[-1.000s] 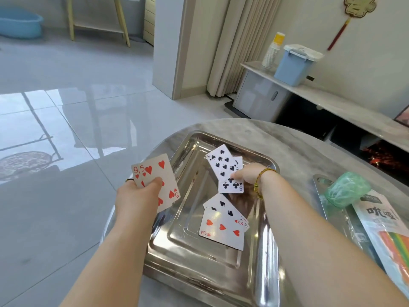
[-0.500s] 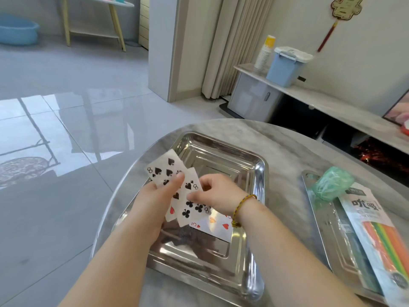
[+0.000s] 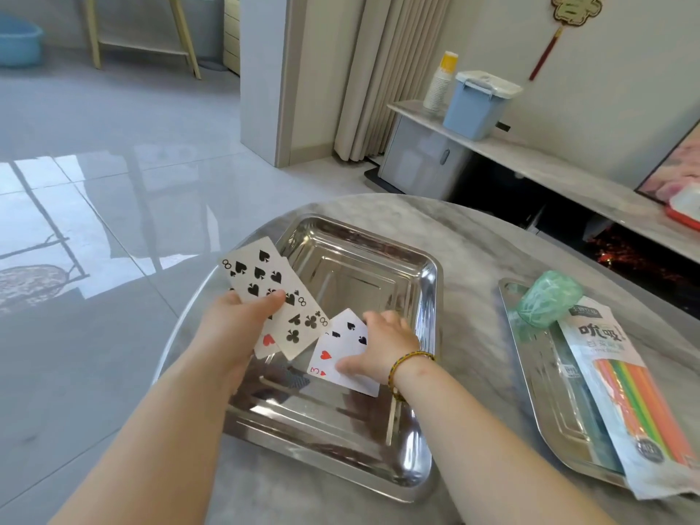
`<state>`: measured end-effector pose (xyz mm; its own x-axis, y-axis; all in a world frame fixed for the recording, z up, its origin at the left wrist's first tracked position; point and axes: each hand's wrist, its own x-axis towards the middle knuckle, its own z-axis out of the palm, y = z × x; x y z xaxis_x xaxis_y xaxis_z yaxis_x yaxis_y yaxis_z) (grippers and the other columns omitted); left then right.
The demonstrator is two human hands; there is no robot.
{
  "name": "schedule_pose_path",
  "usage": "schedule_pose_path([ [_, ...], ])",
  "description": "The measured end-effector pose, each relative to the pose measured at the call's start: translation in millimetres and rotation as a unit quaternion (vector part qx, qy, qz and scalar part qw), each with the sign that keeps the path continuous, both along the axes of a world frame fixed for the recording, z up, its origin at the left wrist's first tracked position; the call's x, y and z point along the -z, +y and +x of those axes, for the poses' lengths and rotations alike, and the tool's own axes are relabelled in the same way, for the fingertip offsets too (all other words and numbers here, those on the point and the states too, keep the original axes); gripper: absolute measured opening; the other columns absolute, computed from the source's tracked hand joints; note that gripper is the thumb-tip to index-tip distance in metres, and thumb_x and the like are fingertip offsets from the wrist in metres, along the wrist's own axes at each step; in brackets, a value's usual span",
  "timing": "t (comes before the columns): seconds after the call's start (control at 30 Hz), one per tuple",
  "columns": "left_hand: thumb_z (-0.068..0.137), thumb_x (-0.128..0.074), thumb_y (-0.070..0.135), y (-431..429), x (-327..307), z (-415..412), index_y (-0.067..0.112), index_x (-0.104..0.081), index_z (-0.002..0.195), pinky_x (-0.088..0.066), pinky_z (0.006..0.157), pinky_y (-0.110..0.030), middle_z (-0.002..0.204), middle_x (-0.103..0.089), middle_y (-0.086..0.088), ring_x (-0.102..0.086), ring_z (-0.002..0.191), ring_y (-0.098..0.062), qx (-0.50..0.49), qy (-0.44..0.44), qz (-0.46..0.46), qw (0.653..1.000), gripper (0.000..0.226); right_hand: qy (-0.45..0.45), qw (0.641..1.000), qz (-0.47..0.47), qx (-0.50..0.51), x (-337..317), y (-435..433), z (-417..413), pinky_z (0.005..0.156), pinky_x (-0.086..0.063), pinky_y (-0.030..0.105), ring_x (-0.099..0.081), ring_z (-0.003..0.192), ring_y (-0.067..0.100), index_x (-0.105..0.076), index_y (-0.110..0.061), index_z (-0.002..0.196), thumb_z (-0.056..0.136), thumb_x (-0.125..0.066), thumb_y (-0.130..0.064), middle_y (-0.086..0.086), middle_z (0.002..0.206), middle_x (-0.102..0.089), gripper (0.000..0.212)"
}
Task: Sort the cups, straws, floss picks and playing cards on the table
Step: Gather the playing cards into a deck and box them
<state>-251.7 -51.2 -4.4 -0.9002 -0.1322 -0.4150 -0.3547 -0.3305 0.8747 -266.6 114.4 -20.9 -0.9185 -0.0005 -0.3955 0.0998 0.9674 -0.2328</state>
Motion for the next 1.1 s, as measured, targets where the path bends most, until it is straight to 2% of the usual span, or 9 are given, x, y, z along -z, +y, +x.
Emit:
schedule_pose_path([
  [0.2,0.087,-0.056,0.008,-5,3,-2,0.016,-0.054,0.081,-0.049,0.079,-0.040,0.082,-0.063,-0.003,-0.061,0.078,-0.022,-0.010,0.000,-0.010,1.000,0.011,-0.039,0.998,0.032,0.031,-5,-8,-15,0.102,-0.033,0.035,-0.041,0.123,0.027,-0.035,-0.010,0.129,0.073,-0.070,-0.044,0.008,0.129,-0.048,0.076],
  [0.33,0.086,-0.058,0.008,-6,4,-3,0.016,-0.053,0.081,-0.051,0.079,-0.041,0.082,-0.063,-0.003,-0.061,0.082,-0.025,-0.010,-0.005,-0.020,1.000,0.010,-0.070,0.997,0.015,0.030,2,-11,-16,0.099,-0.040,0.038,-0.052,0.106,0.027,-0.046,-0.008,0.115,0.079,-0.064,-0.038,0.007,0.105,-0.054,0.050],
  [0.47,0.087,-0.056,0.006,-3,2,-1,0.014,-0.054,0.081,-0.050,0.074,-0.038,0.079,-0.062,-0.002,-0.060,0.075,-0.021,0.001,0.001,-0.025,1.000,0.011,-0.032,0.997,-0.061,0.040,1,-6,-8,0.066,-0.039,0.027,-0.048,0.075,0.021,-0.043,-0.012,0.074,0.086,-0.055,-0.025,0.003,0.079,-0.048,0.021],
  [0.57,0.088,-0.055,0.006,2,-1,3,0.016,-0.054,0.079,-0.050,0.078,-0.039,0.080,-0.062,-0.002,-0.060,0.076,-0.021,0.019,0.008,-0.030,0.999,0.014,-0.022,0.980,-0.185,0.068,-5,3,2,0.065,-0.038,0.025,-0.046,0.079,0.020,-0.046,-0.011,0.077,0.089,-0.052,-0.018,0.005,0.084,-0.049,0.015],
  [0.7,0.089,-0.053,0.005,13,-8,12,0.015,-0.055,0.081,-0.050,0.073,-0.038,0.084,-0.063,-0.005,-0.061,0.078,-0.022,0.070,0.014,-0.035,0.997,0.013,0.094,0.909,-0.366,0.178,-17,20,27,0.049,-0.036,0.016,-0.045,0.059,0.010,-0.046,-0.016,0.067,0.092,-0.049,-0.015,-0.001,0.068,-0.049,0.025],
  [0.8,0.090,-0.052,0.009,32,-16,26,0.016,-0.054,0.084,-0.048,0.084,-0.044,0.088,-0.064,-0.004,-0.061,0.084,-0.025,0.120,0.019,-0.077,0.990,0.009,0.139,0.776,-0.551,0.274,-36,31,56,0.052,-0.041,0.014,-0.050,0.062,0.007,-0.049,-0.017,0.073,0.094,-0.042,-0.008,-0.003,0.071,-0.055,0.024],
  [0.87,0.092,-0.051,0.014,49,-23,42,0.016,-0.055,0.087,-0.048,0.087,-0.044,0.087,-0.066,-0.005,-0.062,0.084,-0.024,0.166,0.021,-0.085,0.982,0.007,0.135,0.733,-0.604,0.283,-46,37,76,0.058,-0.044,0.017,-0.054,0.068,0.007,-0.052,-0.018,0.081,0.095,-0.040,-0.007,-0.002,0.078,-0.060,0.022],
  [1.0,0.092,-0.047,0.031,78,-35,77,0.017,-0.060,0.099,-0.048,0.091,-0.043,0.098,-0.070,-0.004,-0.064,0.096,-0.024,0.230,0.035,-0.014,0.973,0.020,0.159,0.817,-0.502,0.234,-47,42,105,0.051,-0.041,0.009,-0.049,0.065,0.008,-0.050,-0.016,0.086,0.095,-0.042,-0.015,0.000,0.078,-0.055,0.012],
  [1.1,0.091,-0.048,0.027,91,-35,98,0.020,-0.063,0.090,-0.052,0.070,-0.032,0.071,-0.073,0.005,-0.068,0.073,-0.013,0.264,0.064,-0.040,0.962,0.017,0.156,0.867,-0.446,0.159,-43,43,127,0.052,-0.039,0.008,-0.049,0.063,0.005,-0.049,-0.019,0.083,0.094,-0.045,-0.019,0.003,0.084,-0.055,0.012],
])
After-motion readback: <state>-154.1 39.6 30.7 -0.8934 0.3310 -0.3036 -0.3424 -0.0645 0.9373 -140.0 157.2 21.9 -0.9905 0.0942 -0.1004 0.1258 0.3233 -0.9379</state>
